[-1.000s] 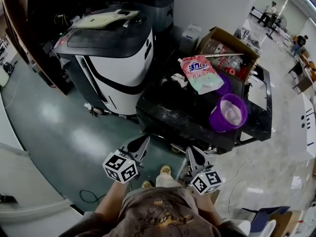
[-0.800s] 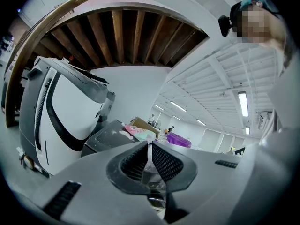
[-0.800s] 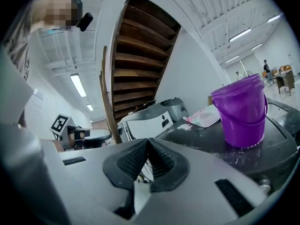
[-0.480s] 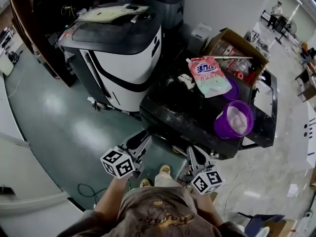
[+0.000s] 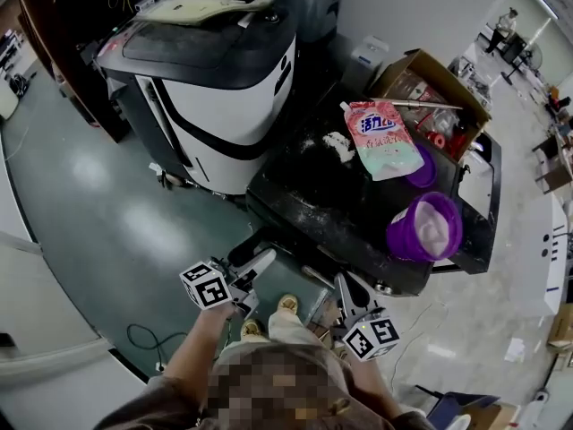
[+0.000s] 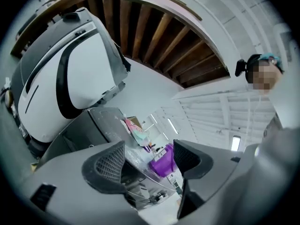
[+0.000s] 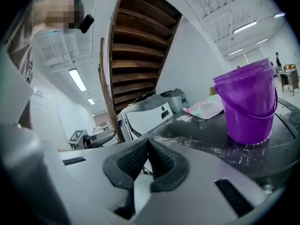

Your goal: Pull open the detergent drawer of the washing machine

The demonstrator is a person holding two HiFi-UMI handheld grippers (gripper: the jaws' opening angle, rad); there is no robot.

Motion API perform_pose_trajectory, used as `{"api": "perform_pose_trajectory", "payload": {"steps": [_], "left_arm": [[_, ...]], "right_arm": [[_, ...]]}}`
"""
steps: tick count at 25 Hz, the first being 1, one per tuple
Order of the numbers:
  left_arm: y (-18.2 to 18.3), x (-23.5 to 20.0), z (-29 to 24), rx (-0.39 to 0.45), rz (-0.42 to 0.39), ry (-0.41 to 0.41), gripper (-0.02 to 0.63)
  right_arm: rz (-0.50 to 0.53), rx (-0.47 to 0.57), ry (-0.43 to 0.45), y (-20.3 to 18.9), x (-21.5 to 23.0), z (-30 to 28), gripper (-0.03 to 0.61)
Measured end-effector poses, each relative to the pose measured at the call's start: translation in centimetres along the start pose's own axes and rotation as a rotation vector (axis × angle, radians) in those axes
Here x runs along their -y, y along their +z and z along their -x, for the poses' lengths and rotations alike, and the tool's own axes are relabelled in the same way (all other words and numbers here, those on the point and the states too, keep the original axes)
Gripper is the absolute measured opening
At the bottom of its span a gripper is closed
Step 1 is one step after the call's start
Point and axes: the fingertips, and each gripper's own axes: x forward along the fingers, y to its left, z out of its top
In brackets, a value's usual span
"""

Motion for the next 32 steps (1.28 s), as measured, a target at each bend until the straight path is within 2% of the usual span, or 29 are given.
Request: {"api": "perform_pose_trajectory", "payload": {"steps": [8,15,24,27,32], "left_arm": [[-1.3,-6.8,-0.7,0.097,0.179,0.038,0.323],[-3.9,-11.0,-2.2,0.077,0.269,0.016,0.327],[-6.5,-14.0,-4.2,0.051,0.308,-0.008,0.333],[-6.8,-14.9,-4.5,0.061,0.317,-0.011,0.340],[-6.7,-15.1,-5.4,0.083,0.321,-0.060,0.354]], "right_arm": [[-0.018,-0.014,-0.012,-0.5,1.1,-0.6,0.003],[-0.028,-0.038,-0.022,-1.6,1.9,-0.8,0.003],[-0.025,-0.072,-0.019,-2.3,2.7,-0.7,0.003],[-0.018,-0.078,-0.020,-2.3,3.0,-0.6,0.003],[-0.012,-0.087,-0.018,-2.2,3.2,-0.6,0.003]]}}
